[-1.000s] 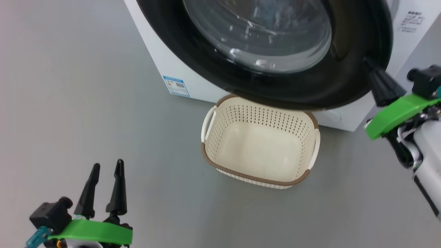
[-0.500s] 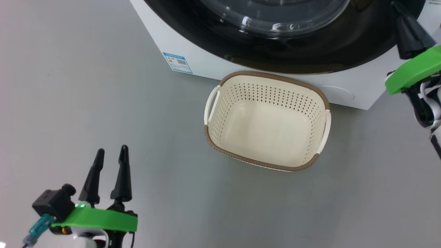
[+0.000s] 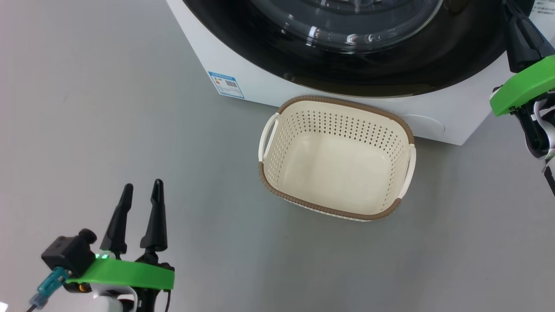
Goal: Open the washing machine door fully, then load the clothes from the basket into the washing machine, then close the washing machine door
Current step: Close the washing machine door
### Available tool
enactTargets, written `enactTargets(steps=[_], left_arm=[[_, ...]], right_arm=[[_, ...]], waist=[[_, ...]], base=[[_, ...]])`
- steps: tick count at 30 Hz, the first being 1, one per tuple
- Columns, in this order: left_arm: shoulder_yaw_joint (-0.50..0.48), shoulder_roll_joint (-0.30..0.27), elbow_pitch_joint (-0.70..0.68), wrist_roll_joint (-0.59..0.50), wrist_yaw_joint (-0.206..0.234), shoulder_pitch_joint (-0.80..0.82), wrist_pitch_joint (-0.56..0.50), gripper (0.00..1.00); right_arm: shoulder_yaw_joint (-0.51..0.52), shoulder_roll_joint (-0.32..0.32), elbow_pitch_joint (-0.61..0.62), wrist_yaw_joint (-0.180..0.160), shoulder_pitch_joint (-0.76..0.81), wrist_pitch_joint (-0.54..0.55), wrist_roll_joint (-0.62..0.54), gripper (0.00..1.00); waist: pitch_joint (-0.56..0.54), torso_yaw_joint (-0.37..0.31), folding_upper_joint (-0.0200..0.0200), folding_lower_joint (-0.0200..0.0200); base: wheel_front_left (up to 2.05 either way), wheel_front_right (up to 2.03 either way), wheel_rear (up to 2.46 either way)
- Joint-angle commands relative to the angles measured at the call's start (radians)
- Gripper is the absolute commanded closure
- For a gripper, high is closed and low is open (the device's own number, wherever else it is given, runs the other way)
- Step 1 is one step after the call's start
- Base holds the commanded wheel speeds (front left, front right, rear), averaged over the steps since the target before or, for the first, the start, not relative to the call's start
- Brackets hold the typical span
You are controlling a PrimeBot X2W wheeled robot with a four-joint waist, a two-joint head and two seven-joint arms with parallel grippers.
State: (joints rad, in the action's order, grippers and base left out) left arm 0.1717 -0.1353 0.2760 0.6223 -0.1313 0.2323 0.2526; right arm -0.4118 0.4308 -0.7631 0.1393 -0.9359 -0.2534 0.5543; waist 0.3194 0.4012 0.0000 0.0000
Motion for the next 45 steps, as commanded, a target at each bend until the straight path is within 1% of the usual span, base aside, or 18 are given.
enactTargets(steps=[1, 6, 8, 9, 10, 11, 12, 13, 14, 21, 22, 28, 31, 38, 41, 45], left_arm=[[-0.036, -0.022, -0.018, -0.007, 0.001, 0.013, 0.009, 0.0], [-0.035, -0.026, -0.012, -0.01, 0.001, 0.006, 0.009, 0.0], [-0.036, -0.029, -0.007, -0.011, 0.001, -0.001, 0.009, 0.0], [-0.036, -0.03, -0.006, -0.012, 0.001, -0.004, 0.009, 0.0], [-0.036, -0.032, -0.004, -0.013, 0.001, -0.007, 0.009, 0.0], [-0.037, -0.034, -0.003, -0.013, 0.001, -0.01, 0.009, 0.0], [-0.037, -0.036, -0.001, -0.014, 0.001, -0.014, 0.009, 0.0], [-0.038, -0.038, 0.001, -0.015, 0.001, -0.018, 0.009, 0.0], [-0.038, -0.041, 0.001, -0.016, 0.001, -0.022, 0.009, 0.0], [-0.034, -0.055, 0.004, -0.021, 0.001, -0.049, 0.009, 0.0], [-0.034, -0.055, 0.004, -0.021, 0.001, -0.049, 0.009, 0.0], [-0.039, -0.061, 0.004, -0.024, 0.001, -0.076, 0.009, 0.0], [-0.054, -0.054, 0.008, -0.019, 0.001, -0.092, 0.009, 0.0], [-0.067, -0.05, -0.005, -0.024, 0.001, -0.116, 0.009, 0.0], [-0.071, -0.048, -0.014, -0.027, 0.001, -0.121, 0.009, 0.0], [-0.073, -0.045, -0.023, -0.027, 0.001, -0.129, 0.009, 0.0]], right_arm=[[0.006, 0.003, 0.018, -0.009, 0.006, -0.008, 0.001, 1.0], [-0.019, 0.002, 0.064, -0.009, 0.053, -0.008, 0.029, 1.0], [-0.031, -0.001, 0.098, -0.009, 0.096, -0.008, 0.045, 1.0], [-0.041, -0.004, 0.113, -0.009, 0.114, -0.008, 0.051, 0.74], [-0.052, -0.005, 0.127, -0.009, 0.131, -0.008, 0.056, 0.61], [-0.06, -0.007, 0.141, -0.009, 0.148, -0.008, 0.06, 0.54], [-0.066, -0.011, 0.156, -0.009, 0.166, -0.008, 0.064, 0.39], [-0.066, -0.015, 0.174, -0.009, 0.183, -0.008, 0.068, 0.12], [-0.062, -0.018, 0.193, -0.009, 0.2, -0.008, 0.073, 0.0], [-0.016, -0.038, 0.302, -0.009, 0.325, -0.008, 0.069, 0.0], [-0.016, -0.038, 0.302, -0.009, 0.325, -0.008, 0.069, 0.0], [0.018, -0.053, 0.366, -0.009, 0.447, -0.008, 0.054, 0.0], [0.044, -0.058, 0.388, -0.009, 0.499, -0.008, 0.047, 0.0], [0.109, -0.084, 0.447, -0.009, 0.609, -0.008, 0.039, 0.0], [0.13, -0.077, 0.459, -0.009, 0.638, -0.008, 0.059, 0.0], [0.134, -0.078, 0.476, -0.009, 0.668, -0.008, 0.063, 0.0]], waist=[[-0.005, -0.004, 0.0, 0.0], [-0.038, -0.017, 0.0, 0.0], [-0.068, -0.03, 0.0, 0.0], [-0.08, -0.036, 0.0, 0.0], [-0.092, -0.042, 0.0, 0.0], [-0.104, -0.049, 0.0, 0.0], [-0.117, -0.057, 0.0, 0.0], [-0.129, -0.066, 0.0, 0.0], [-0.14, -0.074, 0.0, 0.0], [-0.213, -0.149, 0.0, 0.0], [-0.213, -0.149, 0.0, 0.0], [-0.267, -0.221, 0.0, 0.0], [-0.286, -0.258, 0.0, 0.0], [-0.316, -0.335, 0.0, 0.0], [-0.319, -0.36, 0.0, 0.0], [-0.323, -0.392, 0.0, 0.0]], base=[[0.0, 0.0, 0.0], [0.0, 0.0, 0.0], [0.0, 0.0, 0.0], [0.0, 0.0, 0.0], [0.0, 0.0, 0.0], [0.0, 0.0, 0.0], [0.0, 0.0, 0.0], [0.0, 0.0, 0.0], [0.0, 0.0, 0.0], [0.0, 0.0, 0.0], [0.0, 0.0, 0.0], [0.0, 0.0, 0.0], [0.0, 0.0, 0.0], [0.0, 0.0, 0.0], [0.0, 0.0, 0.0], [0.0, 0.0, 0.0]])
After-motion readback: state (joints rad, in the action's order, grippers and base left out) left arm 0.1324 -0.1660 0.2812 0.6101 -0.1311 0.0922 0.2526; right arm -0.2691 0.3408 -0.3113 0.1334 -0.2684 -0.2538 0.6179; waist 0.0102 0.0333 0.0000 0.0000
